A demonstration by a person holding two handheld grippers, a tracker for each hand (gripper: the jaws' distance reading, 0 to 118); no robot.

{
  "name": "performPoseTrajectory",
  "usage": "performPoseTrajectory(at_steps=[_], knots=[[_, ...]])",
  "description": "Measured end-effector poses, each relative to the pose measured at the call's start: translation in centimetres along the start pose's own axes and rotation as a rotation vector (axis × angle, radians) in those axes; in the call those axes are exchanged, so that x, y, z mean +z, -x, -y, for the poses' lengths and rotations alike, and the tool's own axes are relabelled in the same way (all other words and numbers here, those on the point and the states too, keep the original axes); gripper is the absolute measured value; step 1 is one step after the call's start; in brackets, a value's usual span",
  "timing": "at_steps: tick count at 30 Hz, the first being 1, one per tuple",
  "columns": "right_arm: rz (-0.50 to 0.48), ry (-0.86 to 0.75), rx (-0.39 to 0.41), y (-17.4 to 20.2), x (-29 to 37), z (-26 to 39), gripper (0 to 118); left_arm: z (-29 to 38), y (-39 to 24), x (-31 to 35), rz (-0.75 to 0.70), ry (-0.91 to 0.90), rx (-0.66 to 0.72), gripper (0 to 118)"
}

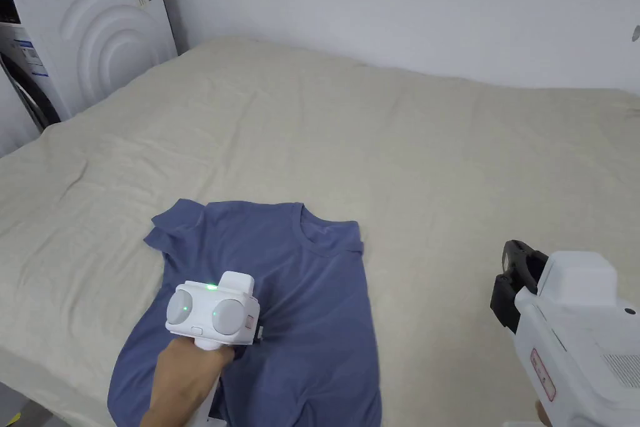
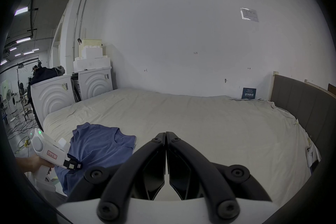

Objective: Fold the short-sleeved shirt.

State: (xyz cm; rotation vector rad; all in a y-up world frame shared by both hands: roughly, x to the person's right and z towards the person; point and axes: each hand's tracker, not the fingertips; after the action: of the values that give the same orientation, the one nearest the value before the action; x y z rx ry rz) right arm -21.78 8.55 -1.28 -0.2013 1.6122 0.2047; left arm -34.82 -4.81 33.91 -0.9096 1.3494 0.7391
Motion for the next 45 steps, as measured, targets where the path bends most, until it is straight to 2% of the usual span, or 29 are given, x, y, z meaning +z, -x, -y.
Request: performPoseTrajectory(at_steps=[4,8,10,15,21,30,36,41,45], knots=[[0.009,-0.011,-0.009,-0.7,0.5,-0.2,0,-0.2,1.9,1.5,0.08,-0.074,0.082,0],[0.021,-0.026,-0.019,-1.6,1.3,-0.4,0,-1.0,3.8,4.2,0.231,-0.159,0.235,0],[0.029,-0.031,-0.027,-2.2,1.7,-0.4,0,-1.5,4.0,5.3,0.275,-0.194,0.26,0],[0.054,-0.044,-0.042,-3.9,2.9,-0.6,0,-4.2,1.6,7.7,0.3,-0.264,0.162,0],[0.11,-0.074,-0.05,-6.6,5.0,-1.0,0,-8.4,-5.4,11.8,0.397,-0.355,0.041,0],[0.242,-0.102,-0.063,-11.5,9.1,-1.1,0,-14.0,-16.5,17.4,0.602,-0.485,-0.139,0],[0.338,-0.114,-0.067,-14.6,11.7,-1.1,0,-15.2,-24.5,21.2,0.762,-0.535,-0.266,0],[0.403,-0.12,-0.074,-16.8,13.5,-1.1,0,-15.1,-29.8,22.4,0.854,-0.521,-0.333,0],[0.444,-0.114,-0.077,-18.2,14.6,-0.7,0,-13.1,-33.3,20.1,0.861,-0.417,-0.426,0]])
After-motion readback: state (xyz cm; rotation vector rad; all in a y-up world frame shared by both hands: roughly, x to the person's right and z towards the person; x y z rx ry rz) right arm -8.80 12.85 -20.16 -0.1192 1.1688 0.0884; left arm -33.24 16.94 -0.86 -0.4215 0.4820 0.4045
